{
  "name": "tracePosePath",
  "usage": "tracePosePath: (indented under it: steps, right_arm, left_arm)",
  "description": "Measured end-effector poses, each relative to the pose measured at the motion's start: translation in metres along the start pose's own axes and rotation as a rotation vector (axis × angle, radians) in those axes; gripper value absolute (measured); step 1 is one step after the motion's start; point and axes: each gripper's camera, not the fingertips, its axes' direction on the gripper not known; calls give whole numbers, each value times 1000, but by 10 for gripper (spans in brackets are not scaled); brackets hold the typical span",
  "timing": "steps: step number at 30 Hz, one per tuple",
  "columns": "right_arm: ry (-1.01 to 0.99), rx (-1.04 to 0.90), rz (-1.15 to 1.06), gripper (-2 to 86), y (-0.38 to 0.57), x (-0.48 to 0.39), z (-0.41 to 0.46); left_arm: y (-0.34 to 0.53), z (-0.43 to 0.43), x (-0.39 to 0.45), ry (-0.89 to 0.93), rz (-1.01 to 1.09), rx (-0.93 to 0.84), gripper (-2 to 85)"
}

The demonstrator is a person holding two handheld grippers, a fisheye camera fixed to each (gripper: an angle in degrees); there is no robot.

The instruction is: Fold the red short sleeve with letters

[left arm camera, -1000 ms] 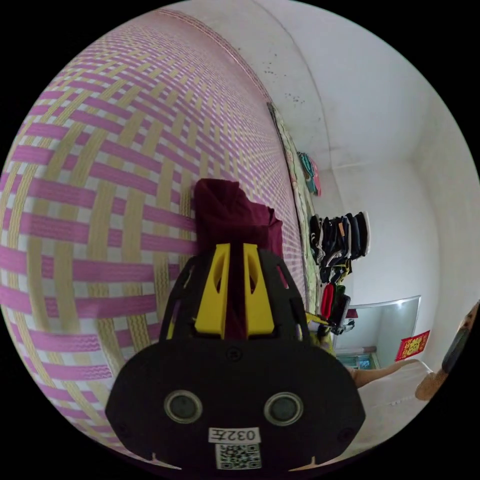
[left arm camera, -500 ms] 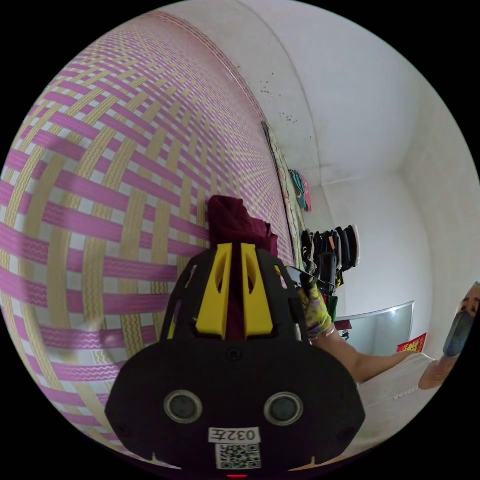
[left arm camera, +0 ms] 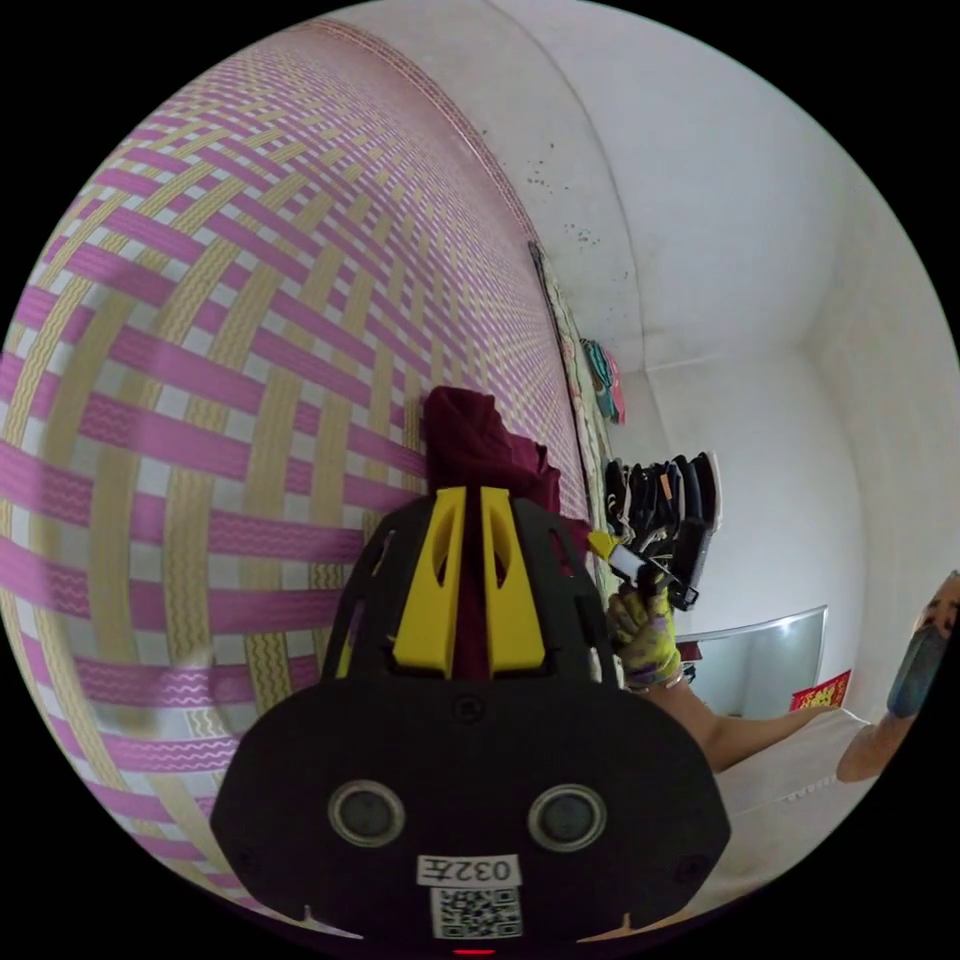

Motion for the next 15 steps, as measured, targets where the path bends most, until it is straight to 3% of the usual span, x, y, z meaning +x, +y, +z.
tracePosePath:
  steps: [3,5,10,15]
  right_arm:
    - [43,107,-44,-5,0,-29,-39]
    - [111,159,75,-5,5,-14,-54]
    - [0,65,352,1,19,57,-31]
    - [16,112,349,58,24,60,-35]
  left_arm:
    - [-8,-4,9,21,31,36,-11]
    - [-20,3,13,-3,39,14,-11]
    - [-48,18,13,-40,10,-7,-13]
    - [-79,20,17,-94,-3,-25,-15]
